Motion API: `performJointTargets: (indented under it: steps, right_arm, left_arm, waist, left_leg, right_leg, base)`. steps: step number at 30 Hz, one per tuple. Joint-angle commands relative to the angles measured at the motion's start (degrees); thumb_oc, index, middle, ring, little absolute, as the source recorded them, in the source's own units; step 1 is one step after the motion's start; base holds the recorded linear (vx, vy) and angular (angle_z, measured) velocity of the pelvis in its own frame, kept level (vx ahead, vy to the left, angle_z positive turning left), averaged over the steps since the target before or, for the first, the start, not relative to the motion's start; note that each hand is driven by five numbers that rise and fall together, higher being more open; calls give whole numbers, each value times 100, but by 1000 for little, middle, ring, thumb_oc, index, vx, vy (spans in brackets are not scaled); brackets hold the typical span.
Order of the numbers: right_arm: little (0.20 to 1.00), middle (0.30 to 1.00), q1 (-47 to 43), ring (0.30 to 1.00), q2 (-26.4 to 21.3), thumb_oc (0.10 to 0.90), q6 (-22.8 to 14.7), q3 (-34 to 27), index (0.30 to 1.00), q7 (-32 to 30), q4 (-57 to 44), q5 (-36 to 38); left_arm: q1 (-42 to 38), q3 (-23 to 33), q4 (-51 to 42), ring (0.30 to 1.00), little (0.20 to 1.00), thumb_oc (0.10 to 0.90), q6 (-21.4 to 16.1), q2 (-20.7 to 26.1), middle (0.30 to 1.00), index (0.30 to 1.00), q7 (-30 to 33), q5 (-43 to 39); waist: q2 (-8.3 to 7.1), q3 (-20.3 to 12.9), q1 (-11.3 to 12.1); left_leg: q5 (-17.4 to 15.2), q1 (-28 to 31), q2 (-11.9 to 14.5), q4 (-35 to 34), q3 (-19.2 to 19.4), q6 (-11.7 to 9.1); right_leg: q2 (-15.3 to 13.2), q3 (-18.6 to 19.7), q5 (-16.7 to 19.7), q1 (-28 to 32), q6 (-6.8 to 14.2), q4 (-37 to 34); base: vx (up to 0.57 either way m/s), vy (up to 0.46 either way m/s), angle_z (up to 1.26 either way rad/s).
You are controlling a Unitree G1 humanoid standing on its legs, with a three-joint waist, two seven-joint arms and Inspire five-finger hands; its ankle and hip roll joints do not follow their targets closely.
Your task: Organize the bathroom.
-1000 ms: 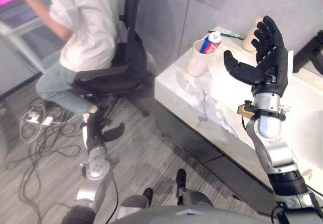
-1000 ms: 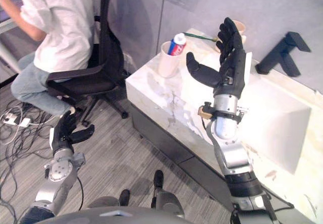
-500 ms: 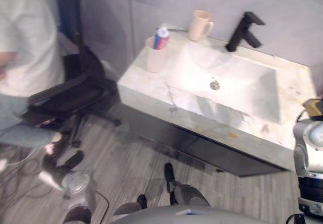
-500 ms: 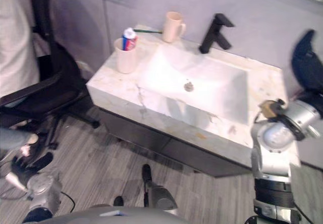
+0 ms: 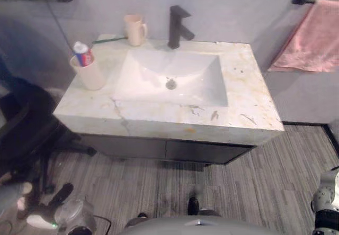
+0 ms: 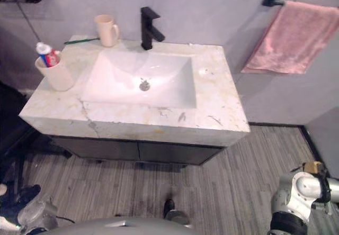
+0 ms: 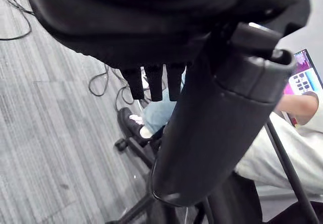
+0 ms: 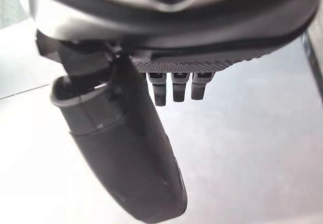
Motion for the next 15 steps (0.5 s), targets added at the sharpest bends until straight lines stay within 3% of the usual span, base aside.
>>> performJointTargets:
  steps: [1,5,7,8,9,10,13,14,15]
  right_arm:
    - [900,900,141,900,-349,800,-171,-200,900,133,461,-280]
    - [900,900,285,900,-45,800,34,36,900,699,1720,-94]
    - [900,900,310,900,212,800,326,441,900,1112,2524,-42]
    - [900,900,290,900,406,800,569,693,900,1468,2928,58]
    - [900,900,254,900,642,800,1044,1113,900,1775,3324,26]
    - [900,900,191,900,964,800,1627,1571,900,2575,3709,107]
    - [900,900,151,900,1138,800,1926,1972,900,2903,3936,69]
    - [900,900,160,900,1321,800,2260,2355,900,3576,4220,160]
    - [900,900,156,900,1319,800,2252,2360,900,3590,4234,168]
  left_arm:
    - [-55,185,171,900,900,800,-363,600,900,900,159,63]
    - [-136,254,466,900,900,800,-270,594,900,900,160,-60]
    - [-211,179,567,900,900,800,-112,544,900,900,220,-78]
    - [-252,156,649,900,900,800,12,488,900,900,219,-47]
    - [-283,86,781,900,900,800,153,423,900,900,93,-106]
    - [-352,-34,1053,900,900,800,293,367,900,900,-58,141]
    - [-435,-206,1233,900,900,800,350,338,900,900,-219,352]
    - [-512,-436,1398,900,900,800,570,307,900,900,-424,743]
    - [-513,-430,1401,900,900,800,574,312,900,900,-426,749]
  waist:
    - [-181,-233,54]
    - [-152,-256,64]
    - [-130,-243,115]
    - [-119,-236,156]
    - [-106,-218,209]
    - [-93,-209,247]
    - [-82,-188,256]
    - [-55,-180,287]
    - [-59,-180,281]
  left_leg:
    - [179,-460,-561,28,-107,368]
    - [204,-466,-588,28,-218,369]
    - [216,-465,-609,28,-294,381]
    - [230,-469,-617,28,-336,385]
    - [250,-480,-629,29,-386,396]
    - [274,-496,-637,28,-434,404]
    - [289,-501,-647,24,-473,410]
    - [305,-517,-650,24,-509,414]
    - [304,-516,-650,24,-513,413]
  right_leg:
    - [-372,-299,-337,134,322,248]
    - [-315,-256,-342,137,285,228]
    - [-303,-269,-336,157,279,207]
    - [-302,-293,-326,174,273,187]
    - [-298,-317,-315,192,256,169]
    - [-293,-327,-309,209,232,155]
    - [-291,-345,-309,222,216,150]
    - [-275,-336,-315,228,196,147]
    - [-275,-340,-317,231,195,146]
  base:
    - [11,-54,-18]
    - [9,-46,-8]
    - [-1,-46,4]
    - [-9,-61,8]
    - [-6,-81,14]
    - [-2,-61,13]
    - [-4,-37,15]
    - [-5,-32,24]
    - [-5,-42,25]
